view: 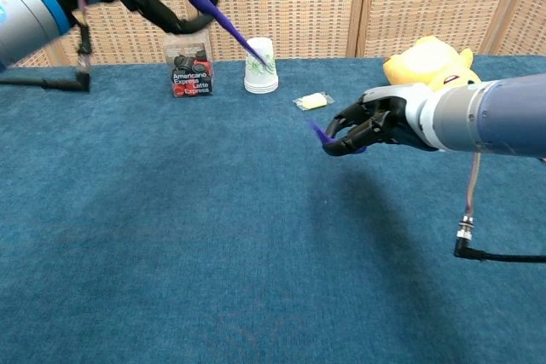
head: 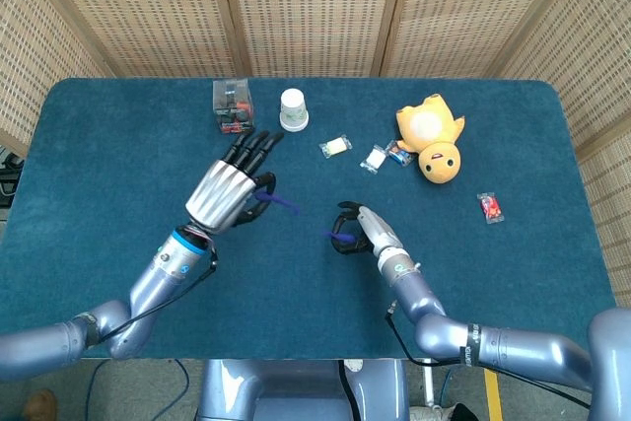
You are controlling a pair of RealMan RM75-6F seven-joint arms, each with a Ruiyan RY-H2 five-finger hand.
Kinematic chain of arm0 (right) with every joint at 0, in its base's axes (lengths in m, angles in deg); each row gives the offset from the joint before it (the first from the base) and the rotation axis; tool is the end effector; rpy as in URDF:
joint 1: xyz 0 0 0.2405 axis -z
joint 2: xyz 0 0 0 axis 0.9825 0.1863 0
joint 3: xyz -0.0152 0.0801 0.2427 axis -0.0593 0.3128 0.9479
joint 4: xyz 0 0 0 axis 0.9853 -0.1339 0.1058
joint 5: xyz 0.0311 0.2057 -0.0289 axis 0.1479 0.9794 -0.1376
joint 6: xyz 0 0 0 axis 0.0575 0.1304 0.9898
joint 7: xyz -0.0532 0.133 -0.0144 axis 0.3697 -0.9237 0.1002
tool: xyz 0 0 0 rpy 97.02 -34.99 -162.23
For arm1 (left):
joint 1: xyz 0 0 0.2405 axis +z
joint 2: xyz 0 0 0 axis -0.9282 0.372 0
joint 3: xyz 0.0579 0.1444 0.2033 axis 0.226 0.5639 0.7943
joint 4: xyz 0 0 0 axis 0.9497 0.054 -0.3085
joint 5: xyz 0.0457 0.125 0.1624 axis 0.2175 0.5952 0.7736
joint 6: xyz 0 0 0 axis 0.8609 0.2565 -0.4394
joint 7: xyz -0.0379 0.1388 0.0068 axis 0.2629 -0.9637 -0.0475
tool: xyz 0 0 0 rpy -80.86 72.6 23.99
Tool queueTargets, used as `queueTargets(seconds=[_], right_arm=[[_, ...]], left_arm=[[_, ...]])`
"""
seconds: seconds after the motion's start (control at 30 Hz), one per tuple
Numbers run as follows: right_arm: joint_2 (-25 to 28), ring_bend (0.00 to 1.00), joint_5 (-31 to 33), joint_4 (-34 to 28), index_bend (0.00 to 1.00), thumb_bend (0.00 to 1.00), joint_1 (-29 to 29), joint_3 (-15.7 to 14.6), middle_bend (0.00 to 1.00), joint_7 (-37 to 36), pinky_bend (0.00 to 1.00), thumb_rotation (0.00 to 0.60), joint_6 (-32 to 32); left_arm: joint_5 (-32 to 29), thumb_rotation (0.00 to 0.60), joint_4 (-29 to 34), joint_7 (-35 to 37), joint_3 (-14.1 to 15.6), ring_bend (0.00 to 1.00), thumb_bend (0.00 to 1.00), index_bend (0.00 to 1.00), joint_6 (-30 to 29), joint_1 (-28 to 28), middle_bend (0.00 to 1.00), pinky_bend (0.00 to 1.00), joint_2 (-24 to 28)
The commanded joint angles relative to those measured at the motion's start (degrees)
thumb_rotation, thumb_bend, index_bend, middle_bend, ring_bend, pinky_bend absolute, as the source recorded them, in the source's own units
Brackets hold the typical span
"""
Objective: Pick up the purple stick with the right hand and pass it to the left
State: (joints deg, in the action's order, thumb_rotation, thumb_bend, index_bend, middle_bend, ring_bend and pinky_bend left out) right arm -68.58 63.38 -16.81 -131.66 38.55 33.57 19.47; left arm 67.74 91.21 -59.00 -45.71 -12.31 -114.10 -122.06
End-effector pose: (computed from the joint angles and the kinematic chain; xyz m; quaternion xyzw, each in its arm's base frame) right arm -0.0973 -0.3483 -0.0283 0.4939 -0.7391 0.3687 0.2718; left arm -0.0651 0.3505 0.0496 -0.7109 -0.2035 -0.5446 0.3957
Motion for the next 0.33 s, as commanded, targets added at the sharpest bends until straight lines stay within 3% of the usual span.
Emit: queueTargets(seconds=[0.03, 0.33], right_arm=[[0.57, 0.0, -0.5, -0.41, 0.71, 0.56, 0.64, -0.2, 0.19, -0.39, 0.0, 0.6, 0.18], [2.4, 0.0, -1.44, -2.06, 0.71, 0.56, 2.36, -0.32, 0.19, -1.22, 0.0, 0.6, 1.09]], left_arm=[[-0.97, 0.6, 2.0, 1.2, -1.43, 0.0, 0.42, 0.81, -1.52, 1.38, 0.0, 0.0, 3.11], [-3.4, 0.6, 4.81, 4.16, -4.27, 0.0, 0.42, 0.81, -4.1, 4.31, 0.0, 0.0, 10.44]])
